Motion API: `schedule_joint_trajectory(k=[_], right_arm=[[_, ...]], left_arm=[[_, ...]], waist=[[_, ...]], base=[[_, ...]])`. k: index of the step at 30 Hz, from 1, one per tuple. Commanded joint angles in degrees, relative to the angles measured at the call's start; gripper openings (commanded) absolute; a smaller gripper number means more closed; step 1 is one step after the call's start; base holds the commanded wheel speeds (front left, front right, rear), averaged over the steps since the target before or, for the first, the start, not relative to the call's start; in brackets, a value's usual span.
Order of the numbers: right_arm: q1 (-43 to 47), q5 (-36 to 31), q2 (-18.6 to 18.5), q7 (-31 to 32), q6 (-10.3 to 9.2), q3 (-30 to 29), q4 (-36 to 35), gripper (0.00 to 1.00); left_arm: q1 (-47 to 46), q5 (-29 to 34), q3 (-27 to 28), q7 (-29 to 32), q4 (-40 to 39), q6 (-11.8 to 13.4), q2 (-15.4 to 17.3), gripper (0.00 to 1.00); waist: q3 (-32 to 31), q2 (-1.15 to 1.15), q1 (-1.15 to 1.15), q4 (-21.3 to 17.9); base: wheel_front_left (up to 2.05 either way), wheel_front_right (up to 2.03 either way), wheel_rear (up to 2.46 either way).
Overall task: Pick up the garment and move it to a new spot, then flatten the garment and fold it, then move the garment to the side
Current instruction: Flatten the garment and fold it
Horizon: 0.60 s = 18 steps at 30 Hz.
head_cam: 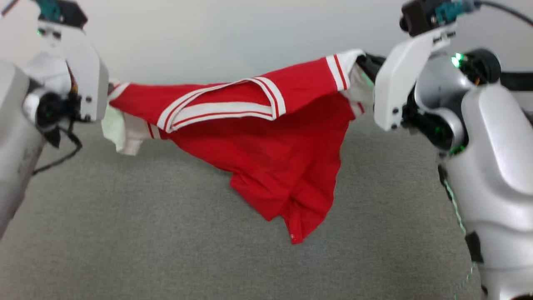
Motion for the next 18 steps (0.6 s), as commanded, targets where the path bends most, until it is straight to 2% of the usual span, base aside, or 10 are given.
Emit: schedule_joint_trajectory(k=[1,12,18], right_arm=[[-1.68,0.82,-0.06,-0.76,-0.06,0.28,1.07,0.0],[-15.24,2.2,0.58,-10.04,-0.06,-0.78,15.46,0.0],[-20.61,0.66,0.81,-15.66,-0.06,-1.72,21.19,0.0]], left_arm=[[-1.28,0.33,0.08,0.05,0.51,0.24,-0.19,0.0],[-9.46,2.92,0.64,-5.21,6.23,0.63,-2.72,0.0],[-13.31,4.96,0.51,-9.5,9.05,1.26,-3.8,0.0]], waist=[[-0.17,0.0,0.0,-0.21],[0.25,0.0,0.0,-0.77],[3.04,0.0,0.0,-0.93]], base=[[0.0,0.0,0.0],[0.0,0.0,0.0],[0.0,0.0,0.0]])
